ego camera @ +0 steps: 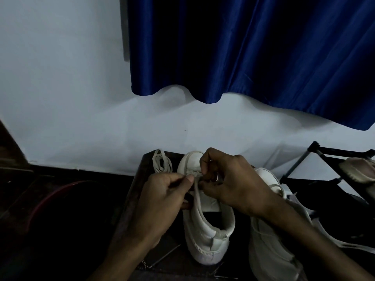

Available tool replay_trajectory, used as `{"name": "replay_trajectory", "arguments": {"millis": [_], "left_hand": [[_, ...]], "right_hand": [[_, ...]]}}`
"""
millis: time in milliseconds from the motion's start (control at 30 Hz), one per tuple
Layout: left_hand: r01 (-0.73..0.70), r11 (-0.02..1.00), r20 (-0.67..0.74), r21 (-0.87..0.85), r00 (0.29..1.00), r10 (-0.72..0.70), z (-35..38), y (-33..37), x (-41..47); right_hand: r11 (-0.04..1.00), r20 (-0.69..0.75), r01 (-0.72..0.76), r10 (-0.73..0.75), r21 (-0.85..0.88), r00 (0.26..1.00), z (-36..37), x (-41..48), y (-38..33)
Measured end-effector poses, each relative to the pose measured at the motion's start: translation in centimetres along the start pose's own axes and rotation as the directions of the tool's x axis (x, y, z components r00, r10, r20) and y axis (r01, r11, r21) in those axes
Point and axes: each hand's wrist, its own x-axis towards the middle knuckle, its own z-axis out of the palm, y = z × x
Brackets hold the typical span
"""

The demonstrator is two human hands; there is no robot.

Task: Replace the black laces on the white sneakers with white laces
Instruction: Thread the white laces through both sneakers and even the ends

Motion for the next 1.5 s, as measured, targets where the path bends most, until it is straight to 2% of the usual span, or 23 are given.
{"name": "replay_trajectory", "arguments": {"millis": [100,200,333,433,600,667,767,800,833,867,900,933,967,1000,1100,1200,1267,1333,1367,1400,1433,1467,1500], "left_hand": [[-0.005,1.0,0.028,0.028,1.0,0.004,0.4,-0.7,-0.3],[-0.093,0.99,0.007,0.107,0.996,0.092,1.3,-1.3,-0.4],[-0.167,0.972,-0.03,0.165,0.984,0.174,1.9,-1.7,0.2],[-0.158,0.978,-0.041,0.135,0.985,0.165,1.9,-1.9,0.2],[-0.06,0.966,-0.234,-0.251,0.972,0.0,1.0,-0.4,0.0],[-0.109,0.87,-0.286,-0.482,0.957,-0.039,-0.5,0.4,0.7],[-0.124,0.594,-0.214,-0.795,0.973,-0.083,-2.7,1.1,1.7],[-0.103,0.604,-0.204,-0.791,0.974,-0.101,-2.9,1.0,2.0],[-0.096,0.744,-0.228,-0.661,0.971,-0.077,-2.9,0.9,1.9],[-0.132,0.926,-0.261,-0.355,0.965,0.037,-2.6,0.5,1.7],[-0.199,0.979,-0.221,0.048,0.954,0.204,-2.1,0.0,1.3],[-0.287,0.877,-0.091,0.385,0.934,0.345,-1.4,-0.7,0.9],[-0.35,0.738,0.039,0.577,0.914,0.404,-0.7,-1.5,0.5],[-0.385,0.663,0.119,0.642,0.904,0.41,-0.3,-1.9,0.2],[-0.374,0.777,0.115,0.506,0.922,0.369,0.0,-2.0,0.5],[-0.228,0.973,-0.047,0.047,0.972,0.23,-0.5,0.2,0.5],[-0.189,0.896,-0.066,-0.403,0.982,0.177,-1.5,2.2,0.3],[-0.155,0.663,-0.049,-0.733,0.983,0.176,-3.1,3.8,-0.1],[-0.133,0.568,-0.028,-0.812,0.982,0.189,-3.9,4.1,-0.2],[-0.103,0.535,0.006,-0.838,0.98,0.199,-4.5,4.5,-0.3],[-0.066,0.565,0.055,-0.823,0.979,0.195,-4.7,4.3,-0.1],[-0.049,0.664,0.093,-0.746,0.98,0.177,-4.5,3.9,0.3],[-0.104,0.842,0.079,-0.529,0.982,0.171,-4.0,3.1,0.5]], "right_hand": [[1.0,-0.007,0.008,-0.009,-0.027,1.0,-0.4,-0.3,0.5],[0.999,-0.008,-0.009,0.008,-0.053,1.0,-1.0,-1.0,1.1],[0.999,-0.017,-0.013,0.014,0.039,1.0,-1.1,-2.3,1.5],[1.0,-0.018,-0.004,0.004,0.017,1.0,-0.2,-3.1,1.5],[0.987,-0.043,-0.089,0.095,0.131,0.995,0.5,-3.6,2.0],[0.981,-0.041,-0.114,0.122,0.155,0.992,0.7,-3.5,2.1],[0.98,-0.043,-0.127,0.135,0.154,0.99,0.9,-3.5,2.1],[0.981,-0.056,-0.127,0.136,0.144,0.989,0.9,-3.5,2.2],[0.983,-0.066,-0.125,0.135,0.136,0.989,0.9,-3.5,2.2],[0.984,-0.069,-0.12,0.13,0.134,0.989,0.9,-3.5,2.2],[0.984,-0.067,-0.115,0.125,0.135,0.99,1.0,-3.5,2.1],[0.986,-0.069,-0.103,0.112,0.132,0.991,1.0,-3.4,2.0],[0.99,-0.08,-0.082,0.092,0.118,0.992,1.1,-3.3,2.0],[0.993,-0.098,-0.06,0.07,0.1,0.993,1.1,-3.2,2.1],[0.996,-0.125,-0.043,0.054,0.084,0.991,1.2,-3.2,2.6],[0.98,-0.094,-0.115,0.132,0.164,0.987,1.4,-3.5,3.2],[0.973,-0.089,-0.14,0.158,0.182,0.983,1.6,-3.5,3.7],[0.975,-0.086,-0.144,0.16,0.167,0.983,1.7,-3.4,3.9],[0.976,-0.087,-0.147,0.162,0.159,0.983,1.8,-3.3,4.0],[0.977,-0.087,-0.15,0.164,0.153,0.983,1.8,-3.3,4.0],[0.977,-0.085,-0.153,0.167,0.15,0.982,1.9,-3.2,4.1],[0.977,-0.082,-0.153,0.166,0.15,0.983,1.9,-3.2,4.1],[0.976,-0.08,-0.152,0.166,0.154,0.983,2.0,-3.2,4.1]]}}
